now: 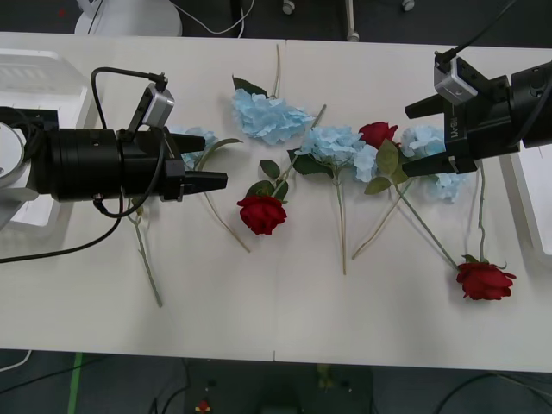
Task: Put the red flowers into the right box and the blue flowers into the left box
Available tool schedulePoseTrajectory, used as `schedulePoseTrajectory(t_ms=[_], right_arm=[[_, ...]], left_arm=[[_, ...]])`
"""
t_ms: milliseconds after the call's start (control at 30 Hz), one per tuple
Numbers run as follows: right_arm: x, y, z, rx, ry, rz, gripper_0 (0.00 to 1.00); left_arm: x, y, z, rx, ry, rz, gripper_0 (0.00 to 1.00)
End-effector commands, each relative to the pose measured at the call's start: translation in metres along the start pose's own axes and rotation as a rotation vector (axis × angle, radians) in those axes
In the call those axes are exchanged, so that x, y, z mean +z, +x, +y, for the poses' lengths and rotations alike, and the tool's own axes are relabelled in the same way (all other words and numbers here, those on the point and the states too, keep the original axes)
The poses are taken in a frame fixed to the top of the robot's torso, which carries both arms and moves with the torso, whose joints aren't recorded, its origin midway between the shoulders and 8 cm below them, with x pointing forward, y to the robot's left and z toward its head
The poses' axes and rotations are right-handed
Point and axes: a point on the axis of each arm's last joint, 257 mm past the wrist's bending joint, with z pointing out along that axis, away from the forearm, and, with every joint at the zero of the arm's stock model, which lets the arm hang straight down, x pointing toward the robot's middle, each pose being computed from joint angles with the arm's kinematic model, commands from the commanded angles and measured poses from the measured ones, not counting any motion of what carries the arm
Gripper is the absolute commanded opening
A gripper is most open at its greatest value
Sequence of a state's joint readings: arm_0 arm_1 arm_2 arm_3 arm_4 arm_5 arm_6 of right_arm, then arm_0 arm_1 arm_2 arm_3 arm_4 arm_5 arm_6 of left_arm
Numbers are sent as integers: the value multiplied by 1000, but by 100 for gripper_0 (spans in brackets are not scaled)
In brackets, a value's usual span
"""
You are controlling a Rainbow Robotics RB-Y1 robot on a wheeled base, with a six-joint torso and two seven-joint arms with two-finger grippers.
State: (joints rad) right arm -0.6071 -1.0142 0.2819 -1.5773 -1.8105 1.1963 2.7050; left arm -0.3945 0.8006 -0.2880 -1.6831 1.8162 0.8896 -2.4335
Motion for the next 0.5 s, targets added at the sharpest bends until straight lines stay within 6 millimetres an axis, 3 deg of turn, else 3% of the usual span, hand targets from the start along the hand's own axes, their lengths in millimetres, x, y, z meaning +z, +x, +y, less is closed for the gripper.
schedulePoseTrajectory(t_ms=[33,167,333,400,500], right_arm=[[-8,36,6,47,0,63,100],[-19,33,-2,18,26,84,100],[-24,26,-6,4,34,78,100],[-25,24,-6,5,36,71,100],[-26,16,-8,314,48,54,100]], left_arm=[[-7,19,4,-20,-19,18,100],[-17,1,8,-33,-20,-18,100],[-52,-21,33,-64,-77,-29,100],[-64,-19,42,-129,-97,-8,100],[-92,-12,65,-266,-156,44,100]])
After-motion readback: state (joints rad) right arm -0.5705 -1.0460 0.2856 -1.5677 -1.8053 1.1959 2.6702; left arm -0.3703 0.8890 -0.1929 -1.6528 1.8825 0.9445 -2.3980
